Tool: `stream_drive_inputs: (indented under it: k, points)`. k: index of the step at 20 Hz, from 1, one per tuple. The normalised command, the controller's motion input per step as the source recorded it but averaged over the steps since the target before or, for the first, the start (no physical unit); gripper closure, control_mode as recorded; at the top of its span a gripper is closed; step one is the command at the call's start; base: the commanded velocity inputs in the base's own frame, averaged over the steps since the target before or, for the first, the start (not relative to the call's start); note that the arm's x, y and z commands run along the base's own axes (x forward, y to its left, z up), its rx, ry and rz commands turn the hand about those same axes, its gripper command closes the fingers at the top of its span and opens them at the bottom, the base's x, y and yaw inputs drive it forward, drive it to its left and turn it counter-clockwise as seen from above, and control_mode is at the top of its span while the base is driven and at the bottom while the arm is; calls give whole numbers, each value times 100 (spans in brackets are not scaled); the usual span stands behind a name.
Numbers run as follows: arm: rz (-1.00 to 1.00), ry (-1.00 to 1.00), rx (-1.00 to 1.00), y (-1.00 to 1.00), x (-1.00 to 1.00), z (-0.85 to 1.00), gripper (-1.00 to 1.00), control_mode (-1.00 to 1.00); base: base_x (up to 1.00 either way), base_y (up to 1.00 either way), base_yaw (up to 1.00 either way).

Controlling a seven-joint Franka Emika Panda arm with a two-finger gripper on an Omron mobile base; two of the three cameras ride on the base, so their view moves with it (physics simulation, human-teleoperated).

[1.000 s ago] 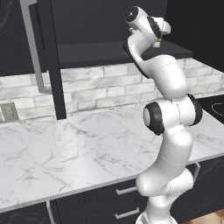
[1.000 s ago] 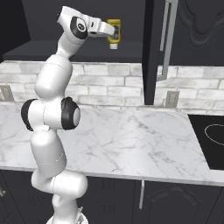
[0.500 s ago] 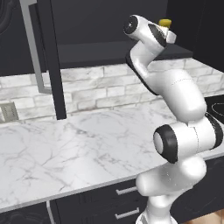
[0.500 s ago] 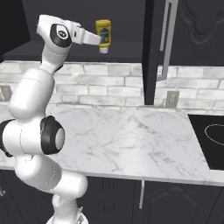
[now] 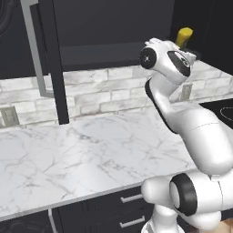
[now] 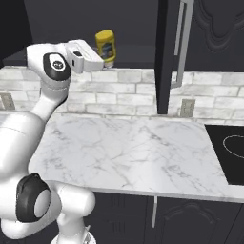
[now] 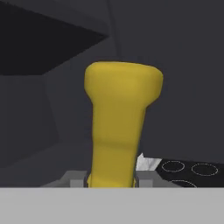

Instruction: Move the shaker and mustard from the cabinet to the dining counter.

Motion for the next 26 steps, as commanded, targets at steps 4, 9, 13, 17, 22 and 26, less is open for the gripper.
stream_drive_inputs:
  k: [4, 9, 13, 17, 22, 26]
  points:
    - [6, -3, 0, 13, -77, 28, 100, -100, 0, 0, 0]
    - [14, 0, 0, 30, -63, 27, 100, -100, 0, 0, 0]
    - [23, 5, -1, 45, -50, 1, 100, -100, 0, 0, 0]
    - [28, 1, -1, 36, -51, 0, 100, -100, 0, 0, 0]
    - [39, 1, -3, 25, -54, 0, 100, -100, 0, 0, 0]
    - [43, 13, -12, 16, -59, 0, 100, -100, 0, 0, 0]
